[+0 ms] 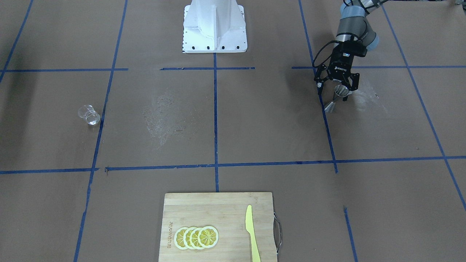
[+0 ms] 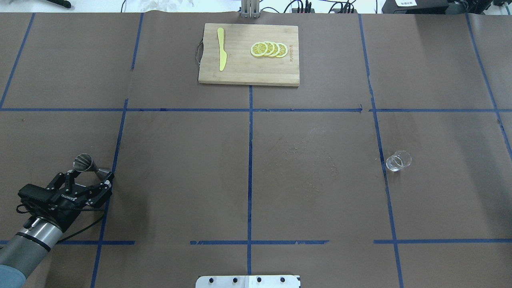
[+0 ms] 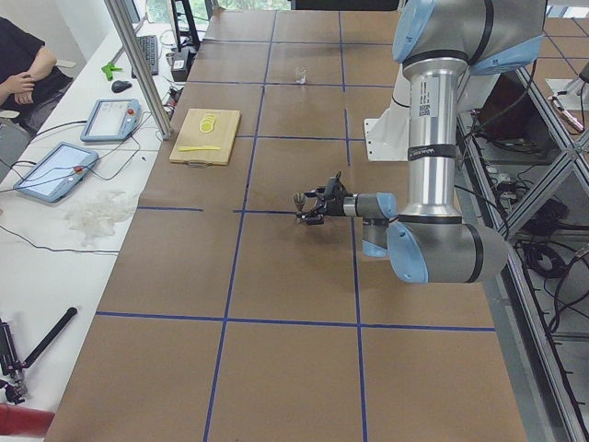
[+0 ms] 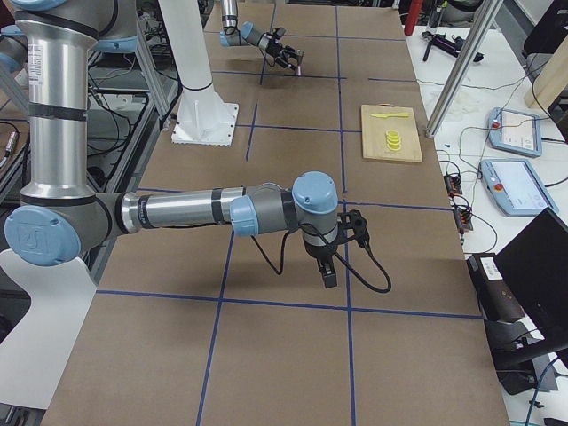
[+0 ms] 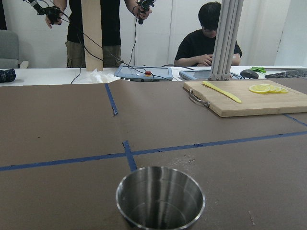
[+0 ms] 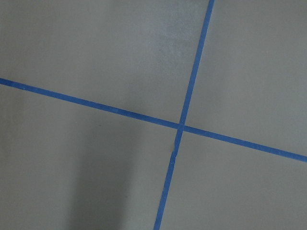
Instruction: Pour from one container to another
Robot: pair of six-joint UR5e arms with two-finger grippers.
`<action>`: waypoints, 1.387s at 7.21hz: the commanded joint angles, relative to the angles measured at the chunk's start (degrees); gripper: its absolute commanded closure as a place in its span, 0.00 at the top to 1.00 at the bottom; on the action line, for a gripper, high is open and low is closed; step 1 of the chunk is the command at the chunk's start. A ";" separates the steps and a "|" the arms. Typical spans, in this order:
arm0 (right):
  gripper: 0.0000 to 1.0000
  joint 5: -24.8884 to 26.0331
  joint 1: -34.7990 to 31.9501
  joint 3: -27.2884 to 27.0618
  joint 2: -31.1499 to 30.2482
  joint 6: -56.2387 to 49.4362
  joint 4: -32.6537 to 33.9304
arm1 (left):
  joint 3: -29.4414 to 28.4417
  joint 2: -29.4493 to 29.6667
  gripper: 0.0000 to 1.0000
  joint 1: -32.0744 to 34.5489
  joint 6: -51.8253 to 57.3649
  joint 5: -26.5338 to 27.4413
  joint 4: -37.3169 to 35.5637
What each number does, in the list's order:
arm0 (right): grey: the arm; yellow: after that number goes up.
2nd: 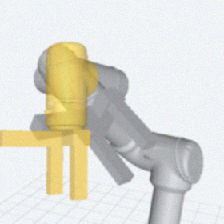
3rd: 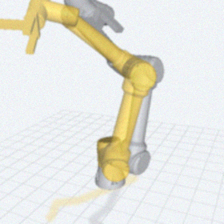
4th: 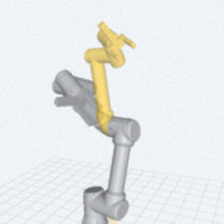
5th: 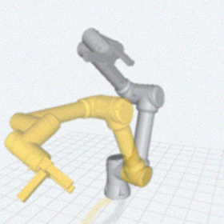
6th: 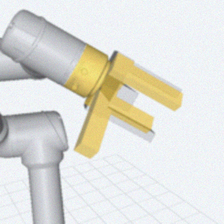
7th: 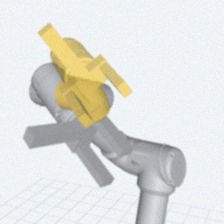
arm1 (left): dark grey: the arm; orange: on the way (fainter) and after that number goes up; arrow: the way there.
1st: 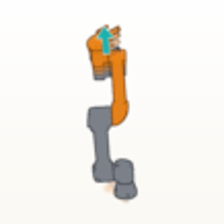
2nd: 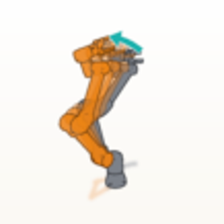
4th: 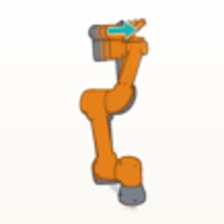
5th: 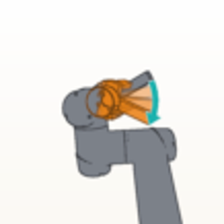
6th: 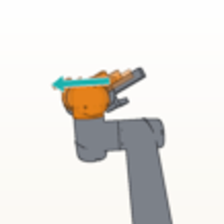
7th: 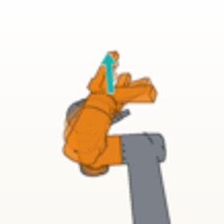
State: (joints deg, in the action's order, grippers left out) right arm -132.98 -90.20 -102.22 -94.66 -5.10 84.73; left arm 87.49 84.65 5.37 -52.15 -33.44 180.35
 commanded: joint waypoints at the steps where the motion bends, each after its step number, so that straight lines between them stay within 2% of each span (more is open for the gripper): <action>1: 1.00 0.00 0.02 -0.18 0.00 0.00 0.00 | -0.66 0.43 0.94 0.08 -0.06 -0.05 0.09; 2: 1.00 0.00 -0.06 -0.18 0.00 0.00 0.00 | -1.18 0.17 0.89 0.08 0.03 -0.13 2.61; 3: 1.00 0.09 -0.06 -0.18 0.00 0.00 0.00 | -2.31 -0.36 0.89 0.08 0.38 -0.13 5.25; 6: 1.00 0.00 0.02 -0.26 0.00 0.00 0.00 | -2.33 -0.62 0.89 0.08 0.56 -0.13 5.71; 7: 1.00 0.00 0.02 -0.18 0.09 0.00 0.00 | -2.41 -0.62 0.86 0.08 0.56 -0.13 5.71; 9: 1.00 0.00 0.02 -0.18 0.09 0.00 0.00 | -2.50 -0.62 0.69 0.08 0.64 -0.13 5.71; 10: 1.00 0.00 0.02 -0.18 0.17 0.00 0.00 | -2.50 -0.54 0.64 0.08 0.73 -0.13 5.71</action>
State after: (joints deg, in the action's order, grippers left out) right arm -132.98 -90.18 -102.40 -94.55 -5.10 84.73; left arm 85.03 84.04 5.45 -51.51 -33.57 186.06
